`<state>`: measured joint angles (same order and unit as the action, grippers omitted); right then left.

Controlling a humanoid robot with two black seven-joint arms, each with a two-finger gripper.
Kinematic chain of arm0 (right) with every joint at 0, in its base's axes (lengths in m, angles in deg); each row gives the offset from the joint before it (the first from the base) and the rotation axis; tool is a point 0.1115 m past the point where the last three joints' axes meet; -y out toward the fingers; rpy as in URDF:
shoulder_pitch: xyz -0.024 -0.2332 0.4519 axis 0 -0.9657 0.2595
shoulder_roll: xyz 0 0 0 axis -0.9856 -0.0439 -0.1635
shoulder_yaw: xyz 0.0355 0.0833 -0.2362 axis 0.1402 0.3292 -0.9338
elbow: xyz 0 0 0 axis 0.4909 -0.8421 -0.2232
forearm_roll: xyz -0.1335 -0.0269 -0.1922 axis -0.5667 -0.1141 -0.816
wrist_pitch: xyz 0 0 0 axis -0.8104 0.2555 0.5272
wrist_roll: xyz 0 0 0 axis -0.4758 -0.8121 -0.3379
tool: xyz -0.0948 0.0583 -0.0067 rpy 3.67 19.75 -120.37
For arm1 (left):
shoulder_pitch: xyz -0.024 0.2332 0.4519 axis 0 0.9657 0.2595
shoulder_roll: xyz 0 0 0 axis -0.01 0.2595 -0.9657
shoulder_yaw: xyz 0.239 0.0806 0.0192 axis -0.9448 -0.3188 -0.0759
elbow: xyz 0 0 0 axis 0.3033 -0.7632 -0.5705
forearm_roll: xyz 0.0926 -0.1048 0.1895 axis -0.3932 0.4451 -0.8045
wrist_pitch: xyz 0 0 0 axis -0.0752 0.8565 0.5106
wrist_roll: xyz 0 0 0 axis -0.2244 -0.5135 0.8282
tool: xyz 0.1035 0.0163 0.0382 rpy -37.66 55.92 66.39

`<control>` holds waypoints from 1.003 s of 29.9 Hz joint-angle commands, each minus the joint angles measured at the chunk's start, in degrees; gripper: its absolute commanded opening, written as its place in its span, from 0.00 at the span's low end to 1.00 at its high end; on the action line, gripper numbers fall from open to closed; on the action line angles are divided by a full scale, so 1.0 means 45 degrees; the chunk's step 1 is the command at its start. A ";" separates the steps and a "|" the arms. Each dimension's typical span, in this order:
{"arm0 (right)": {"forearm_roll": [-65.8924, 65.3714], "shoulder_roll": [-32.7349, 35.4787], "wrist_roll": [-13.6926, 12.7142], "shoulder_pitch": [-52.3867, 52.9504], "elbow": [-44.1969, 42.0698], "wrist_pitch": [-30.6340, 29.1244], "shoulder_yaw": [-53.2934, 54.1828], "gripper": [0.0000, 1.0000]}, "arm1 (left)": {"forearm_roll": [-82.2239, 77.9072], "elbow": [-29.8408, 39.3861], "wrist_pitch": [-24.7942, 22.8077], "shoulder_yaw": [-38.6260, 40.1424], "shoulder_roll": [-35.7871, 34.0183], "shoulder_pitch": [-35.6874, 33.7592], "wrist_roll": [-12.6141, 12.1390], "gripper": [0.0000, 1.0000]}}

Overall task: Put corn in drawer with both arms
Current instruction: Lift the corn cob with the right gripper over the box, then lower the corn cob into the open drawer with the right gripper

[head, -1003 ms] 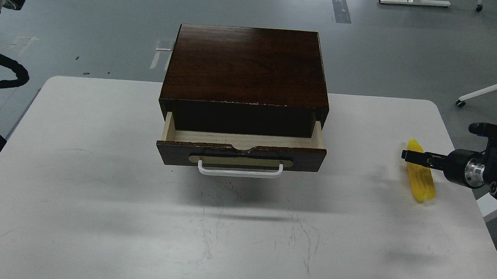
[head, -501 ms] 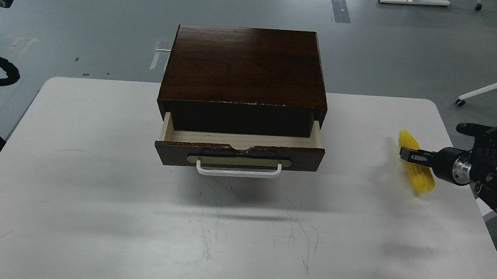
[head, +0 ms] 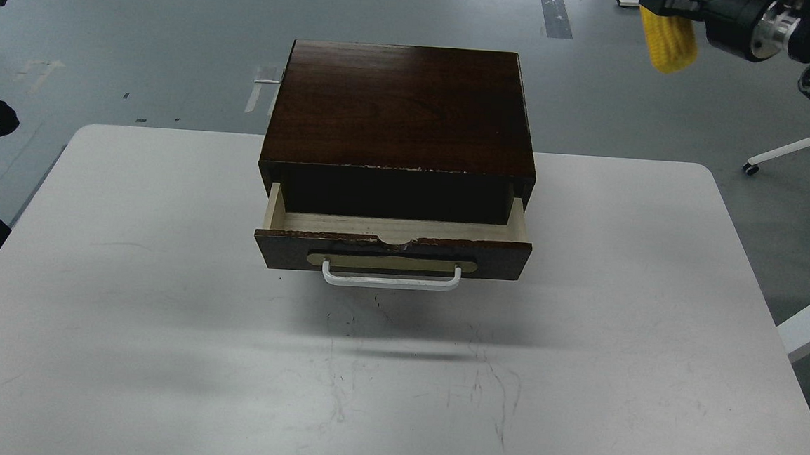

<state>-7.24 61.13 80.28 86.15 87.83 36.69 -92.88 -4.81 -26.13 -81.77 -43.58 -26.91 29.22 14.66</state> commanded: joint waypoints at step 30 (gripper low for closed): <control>-0.8882 -0.5485 -0.0003 0.1522 0.4468 0.0090 -0.1534 0.00 | 0.0020 0.0031 0.0000 0.0075 -0.1040 0.0138 0.0002 0.98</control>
<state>-46.60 36.43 80.26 93.58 107.88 36.93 -98.50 -4.74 -26.06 -81.77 -43.42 -31.54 30.06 14.66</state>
